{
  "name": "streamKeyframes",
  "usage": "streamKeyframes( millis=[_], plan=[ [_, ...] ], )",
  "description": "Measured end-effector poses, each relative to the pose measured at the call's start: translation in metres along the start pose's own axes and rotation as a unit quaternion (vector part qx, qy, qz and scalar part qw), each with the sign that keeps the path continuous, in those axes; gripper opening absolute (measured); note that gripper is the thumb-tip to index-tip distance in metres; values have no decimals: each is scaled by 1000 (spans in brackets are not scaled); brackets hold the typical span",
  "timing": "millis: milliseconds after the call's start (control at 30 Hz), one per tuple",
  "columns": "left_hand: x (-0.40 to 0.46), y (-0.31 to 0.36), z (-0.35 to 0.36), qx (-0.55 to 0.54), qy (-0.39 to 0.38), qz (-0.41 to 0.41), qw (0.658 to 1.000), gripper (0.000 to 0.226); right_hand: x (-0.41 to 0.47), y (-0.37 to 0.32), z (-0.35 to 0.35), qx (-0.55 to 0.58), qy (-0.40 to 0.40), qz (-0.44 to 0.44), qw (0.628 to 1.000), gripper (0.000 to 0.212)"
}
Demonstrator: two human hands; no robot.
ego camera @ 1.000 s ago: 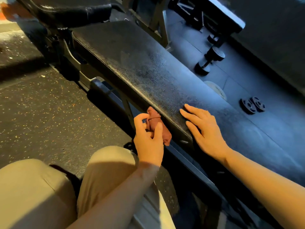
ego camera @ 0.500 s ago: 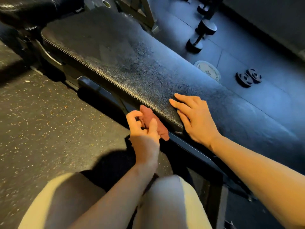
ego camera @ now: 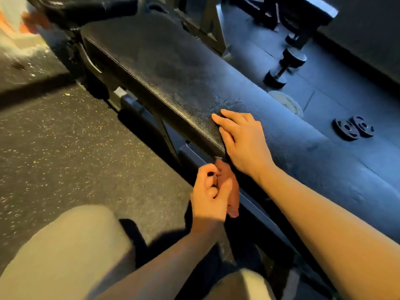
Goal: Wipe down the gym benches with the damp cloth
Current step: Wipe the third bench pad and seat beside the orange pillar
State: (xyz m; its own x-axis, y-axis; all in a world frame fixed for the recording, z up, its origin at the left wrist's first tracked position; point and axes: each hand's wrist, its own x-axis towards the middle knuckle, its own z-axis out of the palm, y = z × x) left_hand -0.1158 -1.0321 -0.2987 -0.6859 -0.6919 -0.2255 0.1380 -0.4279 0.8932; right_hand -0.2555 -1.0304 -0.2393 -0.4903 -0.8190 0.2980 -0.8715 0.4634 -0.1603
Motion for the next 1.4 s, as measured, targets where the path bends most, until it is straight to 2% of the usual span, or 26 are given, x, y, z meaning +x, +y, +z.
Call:
streamKeyframes(
  millis=[67, 200, 267, 367, 500, 533, 700, 867, 967, 1033, 1100, 1233, 1400],
  plan=[
    [-12, -1, 2, 5, 14, 13, 1000, 22, 0, -2, -2, -1, -2, -3, 1000, 37],
    [12, 16, -4, 16, 169, 84, 982, 19, -3, -11, -15, -5, 0, 20, 1000, 29],
    [20, 23, 0, 37, 195, 91, 976, 22, -11, -13, -24, -44, -5, 9, 999, 26],
    [2, 11, 18, 32, 159, 73, 984, 22, -33, 0, -35, -77, -4, -18, 997, 23],
    [-36, -25, 27, 37, 37, -14, 999, 20, -66, 22, -31, -45, 74, -17, 996, 26],
    [-38, -27, 23, 34, 42, -12, 998, 18, -70, 23, -29, -43, 81, -10, 996, 28],
    [3, 10, -6, 19, 162, 85, 983, 14, -77, 29, -39, -56, 104, 28, 993, 32],
    [9, 16, 12, 14, 157, 77, 985, 19, -89, 41, -44, -36, 37, 81, 995, 34],
    [-13, -8, 19, 29, 77, 49, 995, 24, -93, 37, -36, -31, 31, 91, 995, 33],
    [-21, -15, 16, 38, 28, 26, 999, 19, -92, 35, -37, -35, 29, 95, 994, 33],
    [-20, -11, 6, 28, 46, 27, 998, 14, -94, 35, -38, -26, 16, 110, 993, 35],
    [3, 21, -16, 66, 141, 107, 982, 13, -95, 34, -41, -15, 4, 123, 992, 37],
    [5, 33, 15, 105, 100, 118, 982, 16, -94, 34, -41, -16, 7, 120, 993, 37]
  ],
)
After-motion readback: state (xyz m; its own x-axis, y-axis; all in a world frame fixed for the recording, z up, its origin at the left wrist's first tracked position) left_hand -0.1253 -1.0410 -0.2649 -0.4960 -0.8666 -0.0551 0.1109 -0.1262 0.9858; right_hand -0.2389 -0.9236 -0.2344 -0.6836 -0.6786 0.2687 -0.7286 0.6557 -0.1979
